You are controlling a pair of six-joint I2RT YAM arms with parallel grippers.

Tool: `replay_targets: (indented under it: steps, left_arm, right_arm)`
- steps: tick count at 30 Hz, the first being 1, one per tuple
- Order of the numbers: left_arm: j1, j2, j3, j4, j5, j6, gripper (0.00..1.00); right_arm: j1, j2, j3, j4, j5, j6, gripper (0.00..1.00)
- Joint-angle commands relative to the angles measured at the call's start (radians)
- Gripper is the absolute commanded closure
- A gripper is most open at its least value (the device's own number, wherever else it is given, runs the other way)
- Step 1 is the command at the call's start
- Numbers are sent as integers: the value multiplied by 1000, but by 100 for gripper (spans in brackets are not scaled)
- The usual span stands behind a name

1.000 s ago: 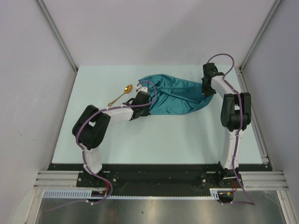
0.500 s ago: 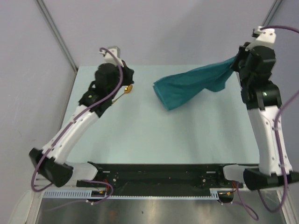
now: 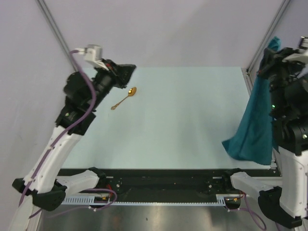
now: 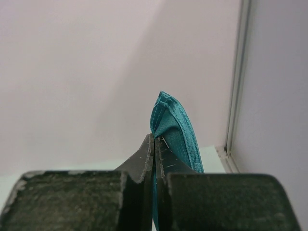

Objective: Fold the napkin, place the utensils inside, and roll it up
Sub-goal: Move the napkin to the centre of the board

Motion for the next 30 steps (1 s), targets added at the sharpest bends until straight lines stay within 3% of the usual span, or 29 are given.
replay_targets:
  steps: [1, 6, 10, 14, 19, 22, 26, 30]
  left_arm:
    - [0, 76, -165, 83, 187, -93, 65]
    - [12, 87, -227, 84, 218, -75, 37]
    - [33, 81, -311, 149, 284, -104, 24]
    - [50, 79, -469, 242, 286, -125, 16]
    - [30, 191, -576, 302, 307, -144, 16]
    - [-40, 309, -592, 336, 267, -147, 19]
    - [-140, 476, -528, 399, 257, -184, 29]
    - [-294, 610, -394, 379, 183, -104, 32]
  right_arm:
    - [43, 126, -72, -39, -41, 4, 100]
    - [167, 221, -74, 11, -27, 39, 100]
    - [264, 353, -42, 82, 13, 38, 100]
    - [281, 502, -48, 125, -22, 84, 100]
    - [284, 700, -52, 131, -44, 128, 100]
    - [269, 797, -59, 132, -62, 156, 100]
    - [224, 843, -94, 139, -94, 194, 100]
    - [160, 826, -177, 152, -153, 229, 100]
